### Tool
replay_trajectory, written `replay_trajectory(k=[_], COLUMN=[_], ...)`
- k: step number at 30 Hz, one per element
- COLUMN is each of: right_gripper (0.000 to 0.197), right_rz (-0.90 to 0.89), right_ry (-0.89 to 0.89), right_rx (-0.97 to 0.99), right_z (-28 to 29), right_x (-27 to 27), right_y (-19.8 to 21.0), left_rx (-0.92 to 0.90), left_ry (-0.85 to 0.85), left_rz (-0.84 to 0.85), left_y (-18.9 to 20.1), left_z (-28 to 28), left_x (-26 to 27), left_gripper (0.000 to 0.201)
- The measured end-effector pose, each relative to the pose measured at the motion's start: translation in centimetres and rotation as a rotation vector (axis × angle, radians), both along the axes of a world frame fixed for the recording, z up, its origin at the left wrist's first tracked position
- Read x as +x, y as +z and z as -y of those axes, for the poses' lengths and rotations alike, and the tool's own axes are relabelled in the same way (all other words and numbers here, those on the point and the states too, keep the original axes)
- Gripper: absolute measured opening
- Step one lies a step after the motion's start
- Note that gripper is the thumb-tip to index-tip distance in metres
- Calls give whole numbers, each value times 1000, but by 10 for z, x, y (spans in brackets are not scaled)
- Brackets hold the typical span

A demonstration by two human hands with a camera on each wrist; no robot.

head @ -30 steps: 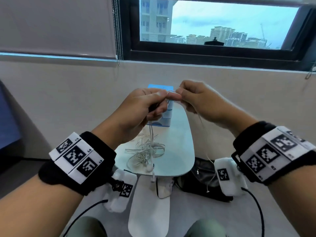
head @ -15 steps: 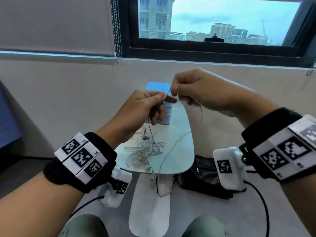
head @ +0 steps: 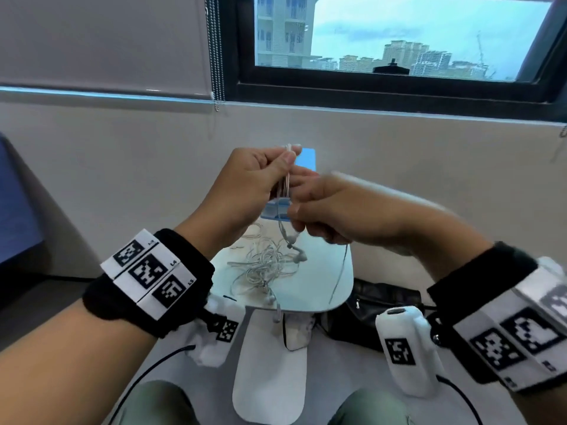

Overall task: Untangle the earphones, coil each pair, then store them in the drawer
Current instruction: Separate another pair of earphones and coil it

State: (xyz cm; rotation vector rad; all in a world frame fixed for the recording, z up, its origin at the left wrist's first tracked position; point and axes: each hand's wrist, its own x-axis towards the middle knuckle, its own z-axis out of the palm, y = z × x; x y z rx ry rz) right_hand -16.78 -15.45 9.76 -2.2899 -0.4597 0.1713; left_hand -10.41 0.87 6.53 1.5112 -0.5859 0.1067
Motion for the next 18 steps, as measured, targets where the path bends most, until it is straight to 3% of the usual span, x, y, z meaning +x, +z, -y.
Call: replay_trajectory(k=[3, 6, 9, 14, 18], right_gripper=[23, 24, 24, 28, 29], right_rz=[130, 224, 161, -53, -7], right_ry=[-60, -224, -296, -154, -77], right_rx=[113, 237, 257, 156, -1], right_z=[10, 28, 41, 28, 11], right_x=[5, 18, 30, 26, 13], right_y=[26, 40, 27, -18, -24], left_rx=[143, 81, -38, -203, -81], left_ry=[-82, -162, -209, -170, -68], left_rz=[88, 23, 44, 56, 41], left_y=[-4, -2, 9, 25, 15], left_z=[-2, -7, -10, -3, 5], left_x=[-3, -7, -10, -10, -8], left_gripper=[34, 37, 36, 26, 28])
